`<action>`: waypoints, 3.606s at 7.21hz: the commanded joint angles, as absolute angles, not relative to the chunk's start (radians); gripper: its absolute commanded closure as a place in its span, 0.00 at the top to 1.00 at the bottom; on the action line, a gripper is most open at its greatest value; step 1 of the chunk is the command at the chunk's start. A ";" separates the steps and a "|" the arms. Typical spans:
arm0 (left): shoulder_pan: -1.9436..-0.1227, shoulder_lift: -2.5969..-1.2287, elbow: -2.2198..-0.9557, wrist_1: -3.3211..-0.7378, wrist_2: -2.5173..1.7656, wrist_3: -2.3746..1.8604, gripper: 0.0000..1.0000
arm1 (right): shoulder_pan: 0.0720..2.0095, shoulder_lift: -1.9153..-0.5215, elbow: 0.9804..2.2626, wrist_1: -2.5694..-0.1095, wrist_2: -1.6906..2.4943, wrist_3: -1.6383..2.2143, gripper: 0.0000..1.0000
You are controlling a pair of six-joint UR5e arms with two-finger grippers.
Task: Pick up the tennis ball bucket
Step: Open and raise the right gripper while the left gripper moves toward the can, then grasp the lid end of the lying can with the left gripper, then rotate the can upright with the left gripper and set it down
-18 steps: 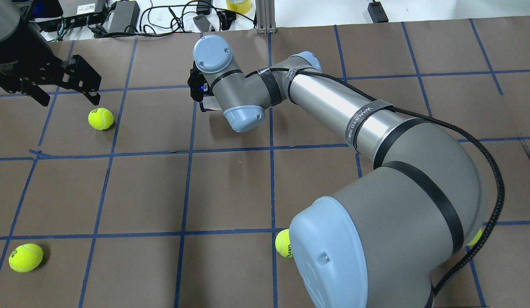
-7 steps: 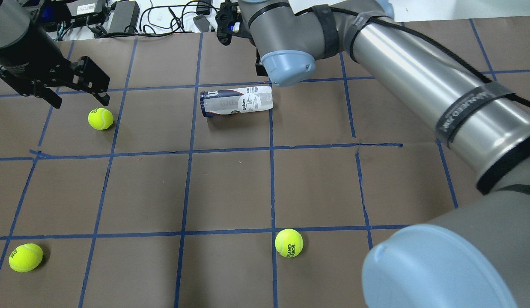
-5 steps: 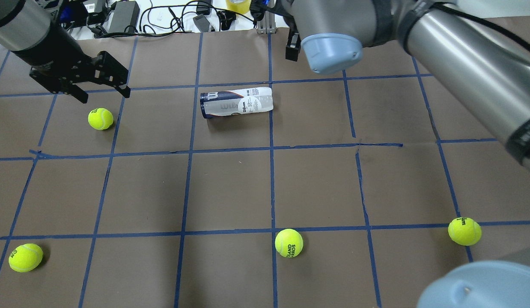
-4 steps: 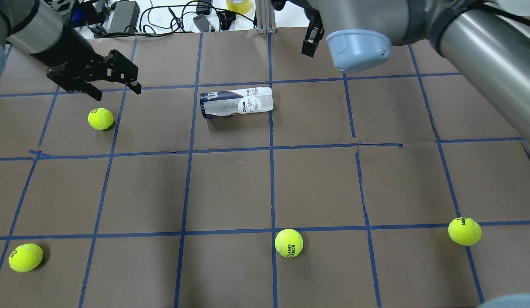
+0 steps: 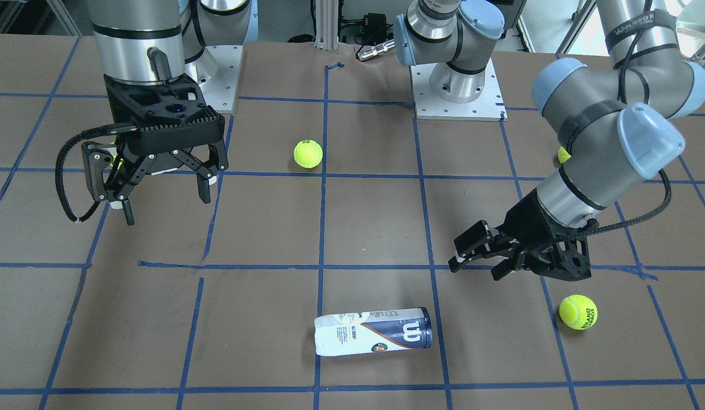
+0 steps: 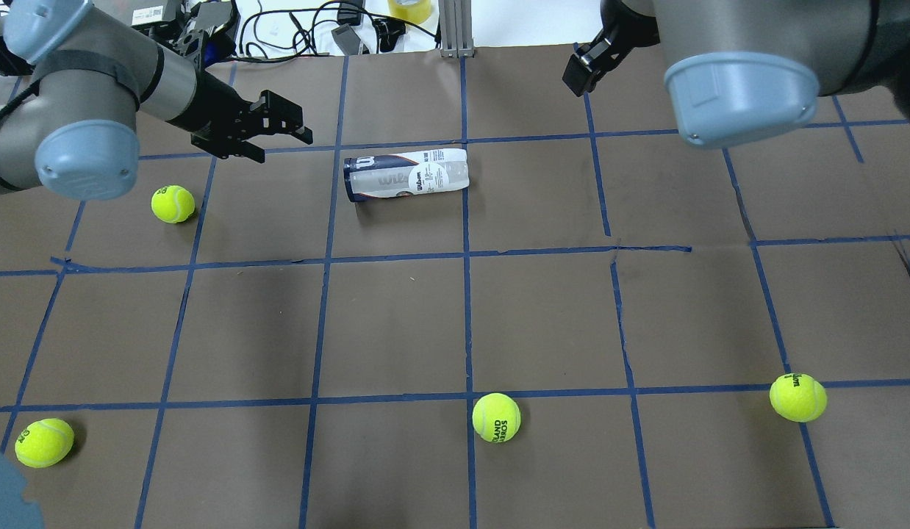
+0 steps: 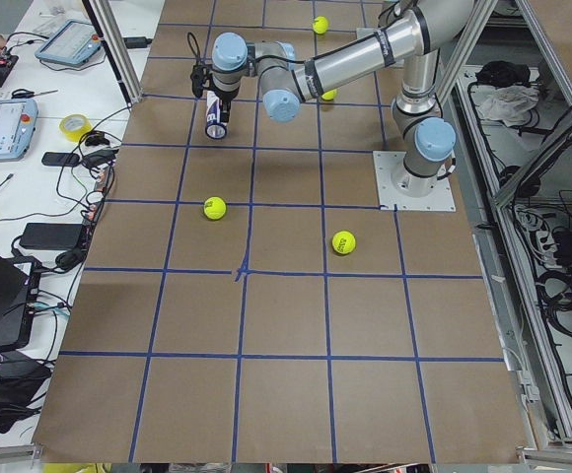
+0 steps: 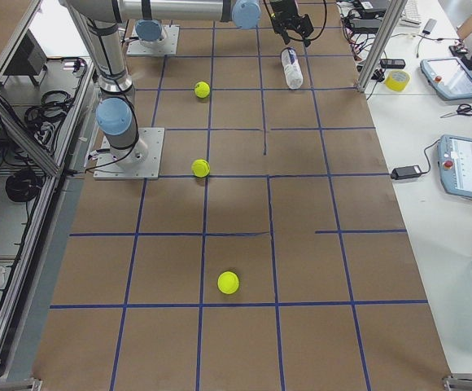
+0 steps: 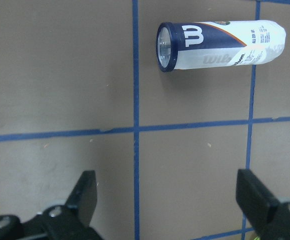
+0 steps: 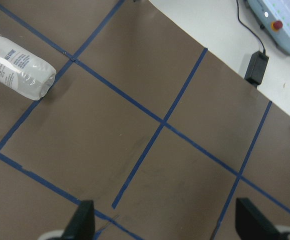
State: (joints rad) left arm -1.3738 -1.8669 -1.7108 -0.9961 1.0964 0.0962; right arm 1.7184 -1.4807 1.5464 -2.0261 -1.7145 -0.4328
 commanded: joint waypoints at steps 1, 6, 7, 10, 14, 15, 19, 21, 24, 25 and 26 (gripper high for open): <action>-1.374 -1.998 -1.704 -0.856 1.037 0.029 1.00 | 1.717 -1.543 1.551 -1.785 -1.713 -0.232 1.00; -1.374 -2.155 -1.666 -0.825 0.835 -0.001 1.00 | 1.707 -1.546 1.502 -1.684 -1.595 0.100 1.00; -1.377 -2.166 -1.667 -0.825 0.833 -0.023 1.00 | 1.668 -1.545 1.476 -1.678 -1.583 0.101 1.00; -1.385 -2.186 -1.674 -0.827 0.750 -0.025 1.00 | 1.649 -1.545 1.488 -1.674 -1.571 0.110 1.00; -1.388 -2.187 -1.678 -0.839 0.753 -0.054 0.41 | 1.648 -1.545 1.491 -1.664 -1.574 0.109 1.00; -1.390 -2.187 -1.678 -0.839 0.753 -0.076 0.06 | 1.644 -1.546 1.493 -1.663 -1.580 0.106 1.00; -1.390 -2.157 -1.663 -0.839 0.767 -0.159 0.00 | 1.644 -1.546 1.493 -1.663 -1.582 0.103 1.00; -1.429 -2.113 -1.588 -0.862 0.912 -0.247 0.00 | 1.644 -1.546 1.493 -1.663 -1.582 0.101 1.00; -1.512 -2.030 -1.462 -1.026 1.130 -0.256 0.00 | 1.644 -1.546 1.493 -1.663 -1.582 0.101 1.00; -1.516 -2.005 -1.454 -1.054 1.167 -0.255 0.00 | 1.646 -1.546 1.493 -1.663 -1.580 0.101 1.00; -1.517 -1.981 -1.451 -1.084 1.193 -0.255 0.00 | 1.644 -1.546 1.493 -1.664 -1.578 0.101 1.00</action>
